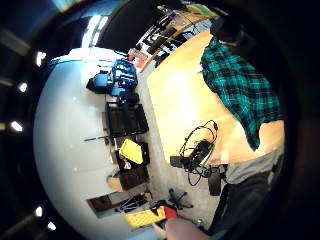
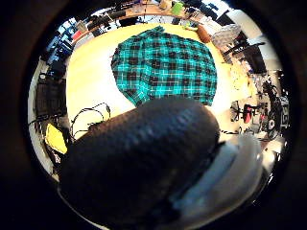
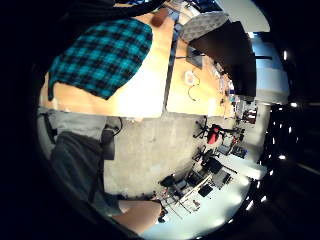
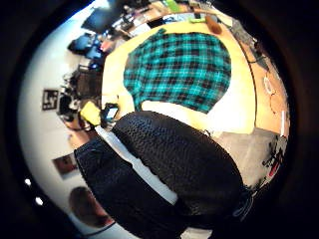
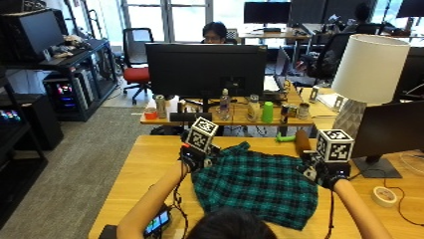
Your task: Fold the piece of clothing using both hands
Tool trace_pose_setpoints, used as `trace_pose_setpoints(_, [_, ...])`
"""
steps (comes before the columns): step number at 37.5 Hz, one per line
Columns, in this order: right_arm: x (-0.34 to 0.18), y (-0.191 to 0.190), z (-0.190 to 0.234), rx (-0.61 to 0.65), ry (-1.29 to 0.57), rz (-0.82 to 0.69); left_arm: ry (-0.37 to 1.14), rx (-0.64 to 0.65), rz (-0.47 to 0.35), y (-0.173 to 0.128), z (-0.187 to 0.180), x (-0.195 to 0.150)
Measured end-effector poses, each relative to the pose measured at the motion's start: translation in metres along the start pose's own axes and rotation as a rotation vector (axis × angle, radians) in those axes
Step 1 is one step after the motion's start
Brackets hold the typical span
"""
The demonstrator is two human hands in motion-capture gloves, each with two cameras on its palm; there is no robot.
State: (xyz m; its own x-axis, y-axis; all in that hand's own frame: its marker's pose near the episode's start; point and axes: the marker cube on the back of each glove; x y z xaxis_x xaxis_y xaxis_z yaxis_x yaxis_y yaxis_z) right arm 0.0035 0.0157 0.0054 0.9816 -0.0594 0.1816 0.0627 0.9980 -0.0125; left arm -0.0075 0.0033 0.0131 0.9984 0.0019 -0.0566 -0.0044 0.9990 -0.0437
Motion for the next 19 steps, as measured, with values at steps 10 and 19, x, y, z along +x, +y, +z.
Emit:
trace_pose_setpoints(10, [0.010, -0.012, 0.008, 0.017, 0.013, 0.032, 0.159, -0.068, 0.092, -0.011, 0.044, 0.013])
trace_pose_setpoints(19, [0.010, -0.019, 0.025, -0.013, 0.018, 0.022, 0.282, -0.236, 0.250, -0.019, 0.138, 0.060])
